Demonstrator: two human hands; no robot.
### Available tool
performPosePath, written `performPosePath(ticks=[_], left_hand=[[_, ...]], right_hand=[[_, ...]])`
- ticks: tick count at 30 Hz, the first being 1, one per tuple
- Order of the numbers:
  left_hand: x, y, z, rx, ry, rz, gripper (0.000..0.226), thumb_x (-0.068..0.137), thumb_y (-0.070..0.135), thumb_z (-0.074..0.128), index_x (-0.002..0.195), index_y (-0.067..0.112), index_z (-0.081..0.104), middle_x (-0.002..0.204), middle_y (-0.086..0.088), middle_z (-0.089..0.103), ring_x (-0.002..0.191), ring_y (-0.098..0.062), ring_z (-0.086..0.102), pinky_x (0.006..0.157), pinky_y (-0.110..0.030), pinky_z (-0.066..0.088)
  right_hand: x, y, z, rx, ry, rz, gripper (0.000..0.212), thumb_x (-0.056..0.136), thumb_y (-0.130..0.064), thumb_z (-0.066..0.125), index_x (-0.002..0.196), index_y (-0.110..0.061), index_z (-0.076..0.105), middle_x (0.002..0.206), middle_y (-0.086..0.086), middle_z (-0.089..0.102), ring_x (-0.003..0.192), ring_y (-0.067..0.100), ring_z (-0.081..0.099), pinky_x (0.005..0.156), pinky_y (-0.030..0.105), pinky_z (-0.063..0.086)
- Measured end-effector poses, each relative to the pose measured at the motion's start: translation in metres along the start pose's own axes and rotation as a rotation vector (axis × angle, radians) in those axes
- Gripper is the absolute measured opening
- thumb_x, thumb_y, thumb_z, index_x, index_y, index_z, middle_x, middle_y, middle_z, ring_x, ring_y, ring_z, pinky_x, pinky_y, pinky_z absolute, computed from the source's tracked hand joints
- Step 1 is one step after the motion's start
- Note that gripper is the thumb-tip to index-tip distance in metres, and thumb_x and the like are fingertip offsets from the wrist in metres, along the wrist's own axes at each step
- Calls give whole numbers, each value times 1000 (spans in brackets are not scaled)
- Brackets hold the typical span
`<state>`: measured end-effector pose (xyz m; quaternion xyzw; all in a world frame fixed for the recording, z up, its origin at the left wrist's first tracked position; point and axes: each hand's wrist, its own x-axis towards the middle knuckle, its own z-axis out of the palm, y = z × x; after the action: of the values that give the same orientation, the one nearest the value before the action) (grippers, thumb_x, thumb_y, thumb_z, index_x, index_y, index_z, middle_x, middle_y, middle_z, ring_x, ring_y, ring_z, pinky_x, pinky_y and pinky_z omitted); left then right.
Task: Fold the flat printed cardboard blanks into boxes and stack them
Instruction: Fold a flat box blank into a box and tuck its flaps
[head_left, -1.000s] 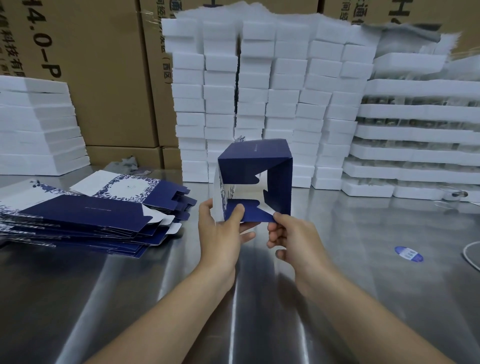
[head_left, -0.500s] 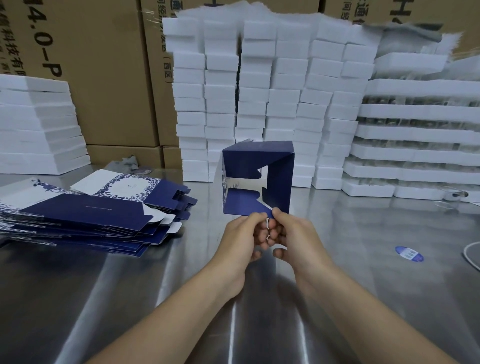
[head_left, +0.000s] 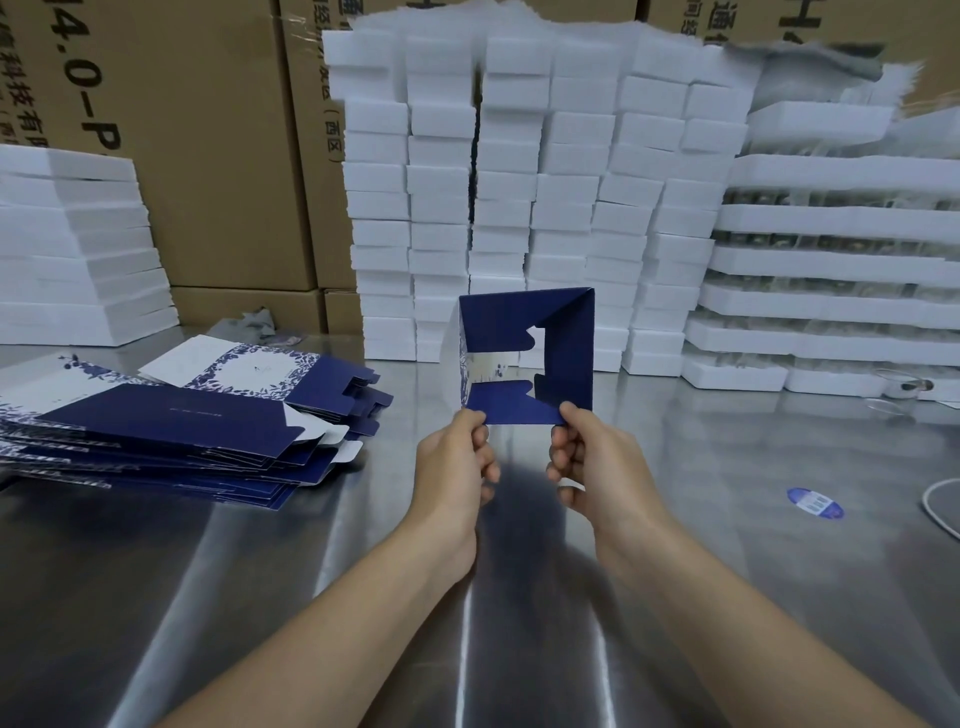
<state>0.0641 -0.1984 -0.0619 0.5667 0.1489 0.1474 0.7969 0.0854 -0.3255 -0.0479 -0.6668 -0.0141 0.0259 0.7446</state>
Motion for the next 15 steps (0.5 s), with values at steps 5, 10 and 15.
performPosePath(ticks=[5, 10, 15], left_hand=[[-2, 0, 2, 28, -31, 39, 39, 105, 29, 52, 68, 21, 46, 51, 7, 40, 45, -8, 41, 54, -26, 35], [-10, 0, 6, 76, -82, 94, 37, 105, 26, 51, 70, 20, 43, 54, 4, 37, 48, -11, 40, 56, -29, 35], [-14, -1, 9, 100, -114, 109, 38, 106, 26, 52, 70, 19, 44, 55, 2, 37, 47, -11, 39, 54, -28, 32]], right_hand=[[-2, 3, 1, 28, -80, 45, 39, 97, -44, 62, 68, -18, 64, 66, 2, 60, 55, 15, 56, 61, 32, 41], [-6, 7, 5, 90, -118, 57, 31, 95, -31, 62, 67, -19, 70, 70, 3, 64, 56, 13, 56, 58, 29, 42], [-7, 7, 6, 129, -12, 31, 29, 93, -22, 58, 66, -17, 66, 64, 0, 57, 50, 10, 47, 47, 23, 38]])
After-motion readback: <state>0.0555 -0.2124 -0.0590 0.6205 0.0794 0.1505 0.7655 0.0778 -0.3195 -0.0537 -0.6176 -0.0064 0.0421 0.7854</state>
